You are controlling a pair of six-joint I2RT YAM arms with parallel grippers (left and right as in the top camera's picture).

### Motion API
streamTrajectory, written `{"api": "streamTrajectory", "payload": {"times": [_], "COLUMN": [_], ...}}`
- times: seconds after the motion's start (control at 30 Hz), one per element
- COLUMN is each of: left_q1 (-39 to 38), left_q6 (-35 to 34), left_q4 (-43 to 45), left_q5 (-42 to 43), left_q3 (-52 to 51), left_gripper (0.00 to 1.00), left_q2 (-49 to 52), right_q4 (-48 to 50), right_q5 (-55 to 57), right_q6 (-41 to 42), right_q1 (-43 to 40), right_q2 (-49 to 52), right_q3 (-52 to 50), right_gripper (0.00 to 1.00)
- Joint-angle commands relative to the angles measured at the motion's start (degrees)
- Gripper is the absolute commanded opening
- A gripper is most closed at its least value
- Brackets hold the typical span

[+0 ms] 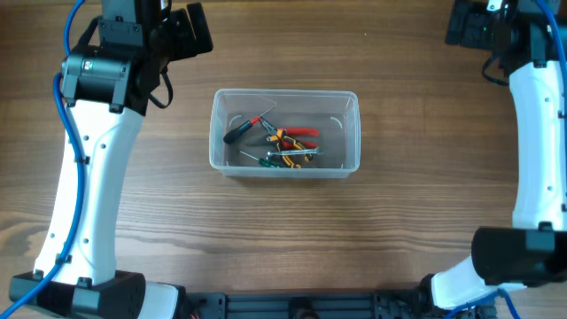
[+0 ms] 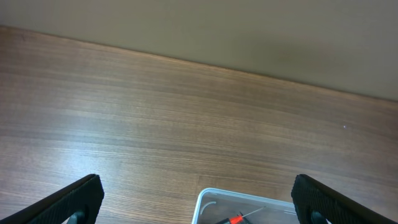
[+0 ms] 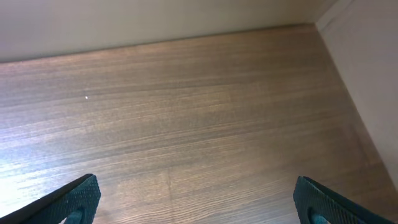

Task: Pack container

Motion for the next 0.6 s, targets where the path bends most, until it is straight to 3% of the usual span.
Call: {"api": "streamTrajectory", "payload": {"times": [0.0,0.33,0.47,0.57], "left_q1": [0.46,0.46,0.48,0.48], "left_q6": [-1.14,-1.14,-1.14,-1.14], "left_q4": [-0.07,-0.09,-0.09,-0.09], "left_q5": [-0.68,-0.68,-0.68,-0.68], "left_q3": [-0.04,-0.04,-0.04,-0.04], "left_gripper": [1.00,1.00,1.00,1.00], "left_q2": [0.22,0.22,0.22,0.22], "right_q4": [0.15,0.28,0.76,8.33], "right_q5": [0.39,0.39,1.09,2.91], "right_q6": [1.07,1.05,0.68,0.70], "right_q1": [2.36,8.96,8.94,8.66], "right_q2": [-11.39,-37.20,-48.09,-57.59], "right_q3": [0.90,-0.76,-7.96,-18.60], "right_gripper": [1.00,1.00,1.00,1.00]}}
